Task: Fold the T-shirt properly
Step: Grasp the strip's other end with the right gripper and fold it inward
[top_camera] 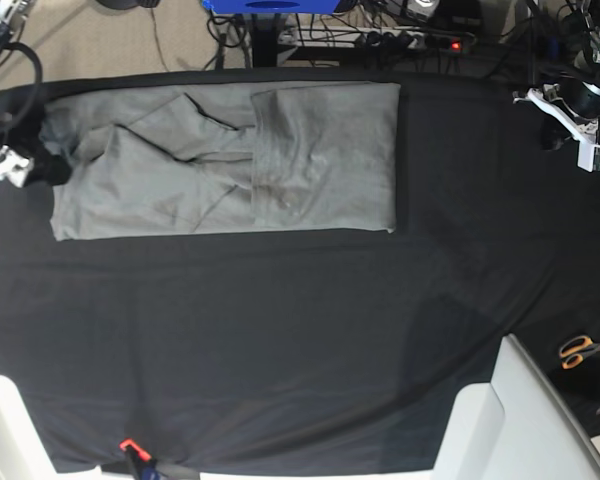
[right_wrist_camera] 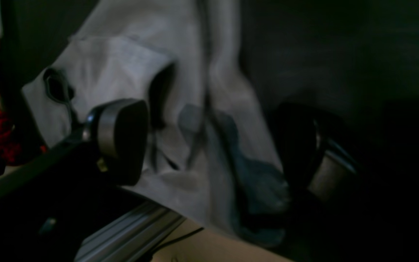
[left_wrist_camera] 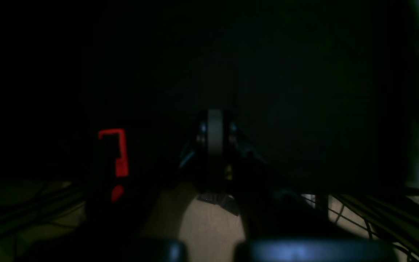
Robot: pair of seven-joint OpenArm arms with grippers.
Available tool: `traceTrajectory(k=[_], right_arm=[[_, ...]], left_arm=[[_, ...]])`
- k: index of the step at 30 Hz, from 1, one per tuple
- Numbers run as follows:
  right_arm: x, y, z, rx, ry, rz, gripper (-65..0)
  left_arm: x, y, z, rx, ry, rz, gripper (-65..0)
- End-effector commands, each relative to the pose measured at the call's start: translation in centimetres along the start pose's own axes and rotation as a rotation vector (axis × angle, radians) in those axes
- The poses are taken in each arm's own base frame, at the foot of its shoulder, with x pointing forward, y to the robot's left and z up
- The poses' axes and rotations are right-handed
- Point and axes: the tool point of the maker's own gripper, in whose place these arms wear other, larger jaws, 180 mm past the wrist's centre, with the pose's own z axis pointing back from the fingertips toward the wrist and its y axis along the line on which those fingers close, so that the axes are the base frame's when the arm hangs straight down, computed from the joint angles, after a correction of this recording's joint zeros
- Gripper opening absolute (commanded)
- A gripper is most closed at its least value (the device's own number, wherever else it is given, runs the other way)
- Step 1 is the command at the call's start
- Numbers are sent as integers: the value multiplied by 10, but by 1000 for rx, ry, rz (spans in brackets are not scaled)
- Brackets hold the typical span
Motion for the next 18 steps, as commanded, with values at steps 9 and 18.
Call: traceTrajectory(k=[9, 18], right_arm=[[-19, 21, -14, 9, 118, 98, -134], [-25, 35, -27, 42, 136, 107, -135]], left_arm=[[10, 5, 3, 9, -32, -13, -650], [-11, 10, -3, 13, 17, 23, -650]])
